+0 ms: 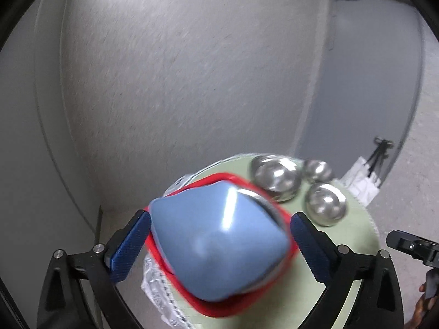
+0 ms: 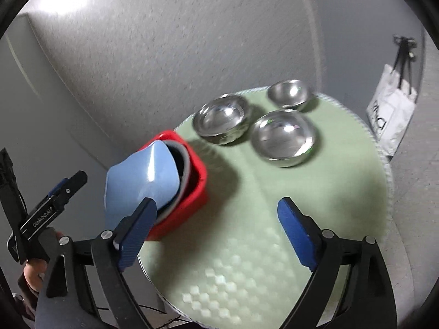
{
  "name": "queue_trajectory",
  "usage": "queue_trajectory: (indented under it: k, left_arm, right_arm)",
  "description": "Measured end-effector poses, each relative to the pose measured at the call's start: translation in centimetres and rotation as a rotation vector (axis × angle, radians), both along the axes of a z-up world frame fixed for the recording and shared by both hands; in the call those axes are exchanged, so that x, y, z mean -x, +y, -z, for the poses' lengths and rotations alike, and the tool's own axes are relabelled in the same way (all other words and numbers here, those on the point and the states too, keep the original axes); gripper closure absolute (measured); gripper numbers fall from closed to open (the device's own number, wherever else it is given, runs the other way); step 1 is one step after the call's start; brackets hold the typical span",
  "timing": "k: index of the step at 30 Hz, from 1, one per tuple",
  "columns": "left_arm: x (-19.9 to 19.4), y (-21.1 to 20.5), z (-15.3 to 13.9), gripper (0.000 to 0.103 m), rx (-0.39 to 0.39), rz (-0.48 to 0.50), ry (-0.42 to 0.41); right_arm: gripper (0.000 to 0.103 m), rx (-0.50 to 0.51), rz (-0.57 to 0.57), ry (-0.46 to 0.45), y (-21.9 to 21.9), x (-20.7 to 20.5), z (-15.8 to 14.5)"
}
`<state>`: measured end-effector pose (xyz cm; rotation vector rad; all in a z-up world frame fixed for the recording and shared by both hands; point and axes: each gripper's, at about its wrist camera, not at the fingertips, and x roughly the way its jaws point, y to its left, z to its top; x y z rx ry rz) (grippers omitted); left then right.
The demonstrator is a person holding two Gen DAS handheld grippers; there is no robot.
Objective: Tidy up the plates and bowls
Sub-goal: 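Open the right tool and move it toward the small steel bowls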
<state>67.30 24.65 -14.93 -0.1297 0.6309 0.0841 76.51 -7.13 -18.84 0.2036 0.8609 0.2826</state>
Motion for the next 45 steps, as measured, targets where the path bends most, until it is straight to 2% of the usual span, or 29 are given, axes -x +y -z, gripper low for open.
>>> queue_trajectory:
  k: [7,10,17,24,30,34,38,45]
  left_arm:
    - [6.9,-8.1,-0.7,0.002,0.012,0.079,-0.024]
    - [9.7,-11.1,-1.0,0.001,0.025,0.115,-0.008]
    - [13.7,-17.9,-2.1,0.001,0.022,0.212,0.011]
    - [14.5,-22.8,-2.9,0.001,0.024,0.316,0.012]
    - [14.3,-27.1,-2.8,0.001,0.010,0.415,0.004]
    - [13.4,-28.3,-2.7,0.001,-0.004,0.445,-0.001]
    - [12.4,-29.0,-2.8,0.001,-0.019,0.441,-0.011]
    - [9.5,-28.3,-2.4,0.001,-0.020,0.411,-0.022]
  right_arm:
    - [0.010,-0.030,0.040,-0.022,-8.4,7.0,-0.9]
    - [0.010,-0.029,0.076,-0.014,-11.7,10.4,-1.4]
    - [0.010,0.008,0.161,-0.024,-18.4,17.5,-2.6]
    - [0.010,0.067,0.320,-0.012,-26.9,25.8,-2.9]
    - [0.010,0.053,0.480,-0.031,-32.0,31.6,-3.2]
    - [0.010,0.029,0.488,-0.063,-32.4,31.9,-3.7]
    - [0.010,0.016,0.440,-0.096,-30.9,29.4,-4.4]
    - [0.010,0.014,0.315,-0.130,-27.1,22.0,-5.0]
